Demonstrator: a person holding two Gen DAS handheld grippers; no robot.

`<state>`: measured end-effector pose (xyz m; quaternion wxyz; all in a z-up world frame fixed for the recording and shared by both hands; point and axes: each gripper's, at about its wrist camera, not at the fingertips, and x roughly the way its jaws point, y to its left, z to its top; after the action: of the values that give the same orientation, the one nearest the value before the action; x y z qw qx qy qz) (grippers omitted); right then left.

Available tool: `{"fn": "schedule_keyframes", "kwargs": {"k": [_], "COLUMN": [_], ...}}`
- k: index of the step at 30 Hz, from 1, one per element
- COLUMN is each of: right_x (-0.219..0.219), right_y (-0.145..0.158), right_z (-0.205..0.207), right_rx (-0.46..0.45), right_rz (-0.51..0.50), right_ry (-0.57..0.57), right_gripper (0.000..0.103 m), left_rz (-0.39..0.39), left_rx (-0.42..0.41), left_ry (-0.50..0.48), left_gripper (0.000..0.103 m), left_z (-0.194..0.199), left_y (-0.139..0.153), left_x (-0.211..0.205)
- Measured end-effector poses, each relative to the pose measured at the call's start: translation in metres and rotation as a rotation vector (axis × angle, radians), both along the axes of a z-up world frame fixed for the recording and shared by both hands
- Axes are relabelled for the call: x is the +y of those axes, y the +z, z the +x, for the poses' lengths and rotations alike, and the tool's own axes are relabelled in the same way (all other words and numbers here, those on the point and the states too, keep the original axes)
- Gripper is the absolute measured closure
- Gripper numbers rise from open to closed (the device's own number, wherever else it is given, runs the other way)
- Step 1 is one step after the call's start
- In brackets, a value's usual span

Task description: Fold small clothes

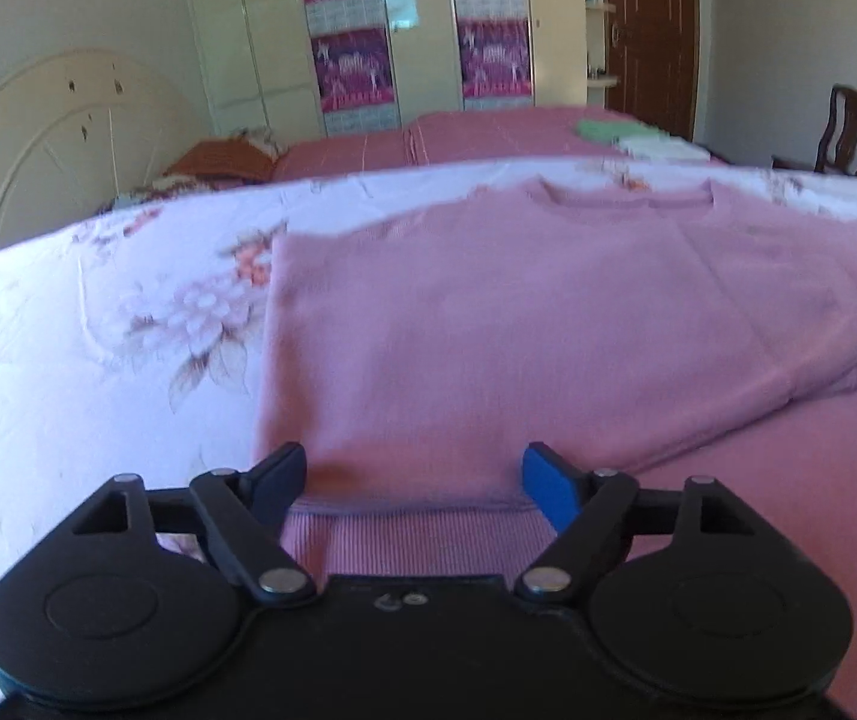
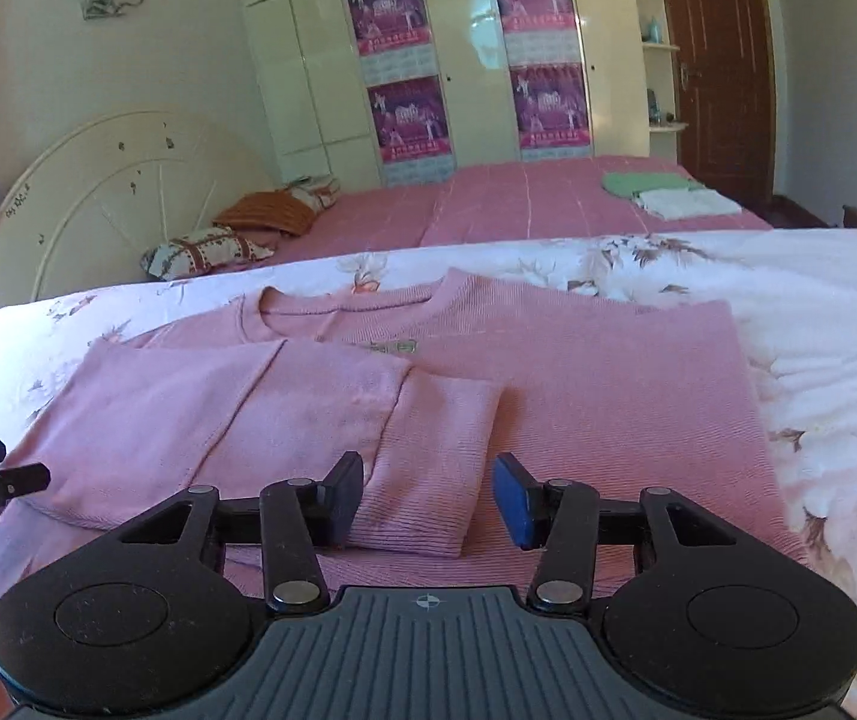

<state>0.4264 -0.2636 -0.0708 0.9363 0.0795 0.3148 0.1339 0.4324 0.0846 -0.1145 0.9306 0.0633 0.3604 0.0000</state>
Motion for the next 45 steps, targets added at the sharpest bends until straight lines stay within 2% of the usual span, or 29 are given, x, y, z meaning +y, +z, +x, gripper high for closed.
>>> {"fn": "schedule_keyframes", "kwargs": {"k": [2, 3, 4, 5, 7, 8, 9, 11, 13, 15, 16, 23, 29, 30, 33, 36, 38, 42, 45], "right_x": [-0.001, -0.007, -0.014, -0.027, -0.053, -0.061, -0.071, -0.08, -0.081, -0.094, -0.099, -0.128, -0.146, -0.15, -0.161, -0.167, -0.168, -0.174, -0.177], "right_y": [-0.015, -0.011, -0.005, 0.003, 0.01, 0.008, 0.001, -0.016, -0.005, 0.011, 0.014, 0.011, 0.003, 0.002, 0.0, -0.005, -0.011, -0.02, -0.026], "right_z": [0.009, 0.003, -0.003, -0.013, -0.027, -0.03, -0.03, -0.029, -0.039, -0.061, -0.068, -0.162, -0.244, -0.255, -0.286, -0.304, -0.31, -0.313, -0.304], "right_rx": [0.103, 0.072, 0.042, -0.017, -0.057, -0.042, 0.01, 0.108, 0.108, 0.052, 0.053, 0.16, 0.269, 0.279, 0.305, 0.349, 0.376, 0.379, 0.376], "right_rz": [-0.057, -0.042, -0.034, -0.017, -0.004, -0.022, -0.04, -0.047, -0.073, -0.009, 0.005, 0.132, 0.268, 0.284, 0.385, 0.505, 0.582, 0.705, 0.771], "right_ry": [0.017, 0.012, -0.019, -0.061, -0.142, -0.176, -0.191, -0.127, -0.116, -0.127, -0.122, -0.136, -0.223, -0.247, -0.276, -0.242, -0.213, -0.242, -0.249], "right_gripper": [0.055, 0.055, 0.055, 0.055, 0.055, 0.055, 0.055, 0.055, 0.055, 0.055, 0.055, 0.055, 0.055, 0.055, 0.055, 0.055, 0.055, 0.055, 0.055], "left_rz": [-0.029, -0.041, -0.05, -0.056, -0.062, -0.063, -0.056, -0.029, -0.046, -0.064, -0.068, -0.078, -0.23, -0.282, -0.474, -0.698, -0.807, -0.909, -0.911], "left_rx": [-0.018, -0.043, -0.073, -0.085, -0.064, -0.04, -0.004, 0.057, 0.033, 0.031, 0.033, 0.032, 0.09, 0.109, 0.167, 0.241, 0.275, 0.266, 0.255], "left_ry": [0.037, 0.038, 0.038, 0.04, 0.044, 0.04, 0.038, 0.049, 0.042, 0.05, 0.054, 0.088, 0.095, 0.097, 0.085, 0.045, 0.026, 0.028, 0.01], "left_gripper": [0.03, 0.03, 0.026, 0.024, 0.024, 0.024, 0.024, 0.029, 0.027, 0.026, 0.026, 0.025, 0.043, 0.048, 0.048, 0.047, 0.047, 0.047, 0.048], "left_z": [-0.007, -0.014, -0.022, -0.029, -0.041, -0.044, -0.045, -0.049, -0.062, -0.077, -0.084, -0.167, -0.233, -0.24, -0.257, -0.264, -0.267, -0.261, -0.244], "left_y": [0.01, 0.017, 0.023, 0.026, 0.023, 0.018, 0.011, -0.001, 0.002, 0.004, 0.004, 0.016, 0.023, 0.022, 0.015, 0.006, -0.003, -0.015, -0.018], "left_x": [0.001, 0.001, 0.002, 0.002, 0.001, 0.001, -0.001, -0.006, -0.006, -0.003, 0.0, 0.04, 0.09, 0.098, 0.117, 0.13, 0.135, 0.14, 0.136]}}
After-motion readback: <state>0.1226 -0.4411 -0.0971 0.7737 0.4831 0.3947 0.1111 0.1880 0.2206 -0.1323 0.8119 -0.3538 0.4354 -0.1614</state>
